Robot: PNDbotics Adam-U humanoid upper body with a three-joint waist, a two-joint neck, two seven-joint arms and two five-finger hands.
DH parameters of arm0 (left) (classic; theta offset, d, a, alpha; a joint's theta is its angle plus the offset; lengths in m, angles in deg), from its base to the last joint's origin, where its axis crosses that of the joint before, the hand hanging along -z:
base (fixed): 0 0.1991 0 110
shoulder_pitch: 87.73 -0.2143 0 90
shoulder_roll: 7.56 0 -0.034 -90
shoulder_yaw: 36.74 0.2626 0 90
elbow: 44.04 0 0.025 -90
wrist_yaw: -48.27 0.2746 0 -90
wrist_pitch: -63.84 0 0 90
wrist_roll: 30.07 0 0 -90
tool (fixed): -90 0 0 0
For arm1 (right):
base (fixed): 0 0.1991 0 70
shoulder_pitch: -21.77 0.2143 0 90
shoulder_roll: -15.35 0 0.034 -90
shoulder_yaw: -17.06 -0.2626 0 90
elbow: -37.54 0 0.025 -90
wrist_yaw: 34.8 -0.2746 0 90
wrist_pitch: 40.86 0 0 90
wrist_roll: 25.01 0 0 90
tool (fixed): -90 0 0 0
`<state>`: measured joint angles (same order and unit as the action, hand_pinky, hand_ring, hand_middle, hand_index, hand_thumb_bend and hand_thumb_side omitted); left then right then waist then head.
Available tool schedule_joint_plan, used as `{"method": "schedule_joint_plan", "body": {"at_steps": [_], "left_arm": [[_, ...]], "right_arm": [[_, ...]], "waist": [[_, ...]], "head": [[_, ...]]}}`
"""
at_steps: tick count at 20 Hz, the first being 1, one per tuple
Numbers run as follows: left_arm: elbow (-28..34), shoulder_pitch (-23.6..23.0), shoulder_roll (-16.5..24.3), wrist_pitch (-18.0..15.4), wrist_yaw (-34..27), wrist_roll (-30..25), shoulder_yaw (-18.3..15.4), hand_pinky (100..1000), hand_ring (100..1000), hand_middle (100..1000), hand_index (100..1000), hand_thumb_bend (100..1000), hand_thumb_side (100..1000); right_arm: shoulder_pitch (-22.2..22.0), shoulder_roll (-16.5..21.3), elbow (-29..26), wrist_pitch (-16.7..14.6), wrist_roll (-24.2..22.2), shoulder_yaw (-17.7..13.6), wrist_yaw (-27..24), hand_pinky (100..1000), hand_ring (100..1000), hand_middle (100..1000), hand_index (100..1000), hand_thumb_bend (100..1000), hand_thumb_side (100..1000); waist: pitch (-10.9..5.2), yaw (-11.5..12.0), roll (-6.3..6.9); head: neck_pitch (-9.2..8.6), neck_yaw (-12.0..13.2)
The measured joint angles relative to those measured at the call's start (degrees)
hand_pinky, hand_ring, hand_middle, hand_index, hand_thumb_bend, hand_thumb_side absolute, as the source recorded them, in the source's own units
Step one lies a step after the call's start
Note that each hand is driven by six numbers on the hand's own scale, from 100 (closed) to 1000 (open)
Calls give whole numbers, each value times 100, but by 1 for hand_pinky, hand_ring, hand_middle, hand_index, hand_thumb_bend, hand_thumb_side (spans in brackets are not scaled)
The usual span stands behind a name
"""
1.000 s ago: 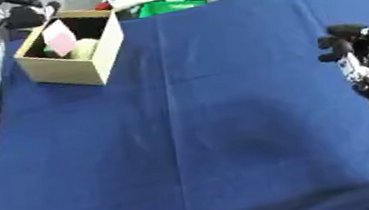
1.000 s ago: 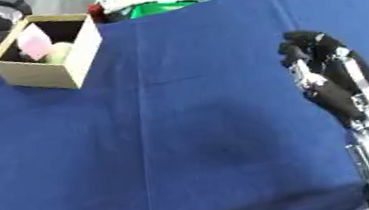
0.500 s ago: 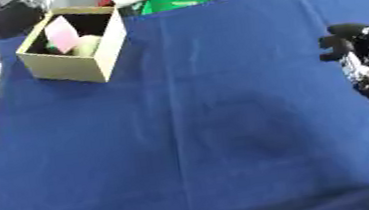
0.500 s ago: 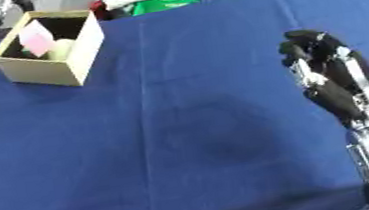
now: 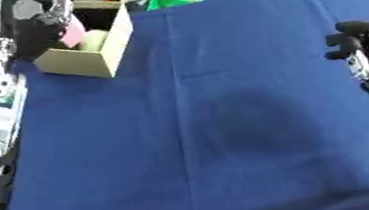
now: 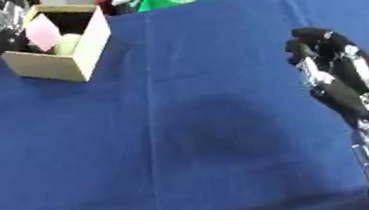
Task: Pick up objects on the table and place them in the box.
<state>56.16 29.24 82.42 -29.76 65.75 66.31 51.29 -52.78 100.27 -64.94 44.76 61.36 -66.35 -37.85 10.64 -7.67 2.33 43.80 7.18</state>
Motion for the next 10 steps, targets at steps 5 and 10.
{"method": "schedule_joint_plan", "body": {"at_steps": [5,10], "left_arm": [[116,-198,-193,-35,-162,-34,2,527,610,584,806,211,415],[147,-289,-276,-52,-240,-64,4,525,609,584,806,208,422]], "right_arm": [[17,-2,-1,7,-15,14,0,744,837,624,796,100,437],[19,-2,-1,8,-16,14,0,743,837,624,796,100,437]], "waist": [[37,15,1],[56,27,0]], "head": [[-1,34],[-2,36]]}}
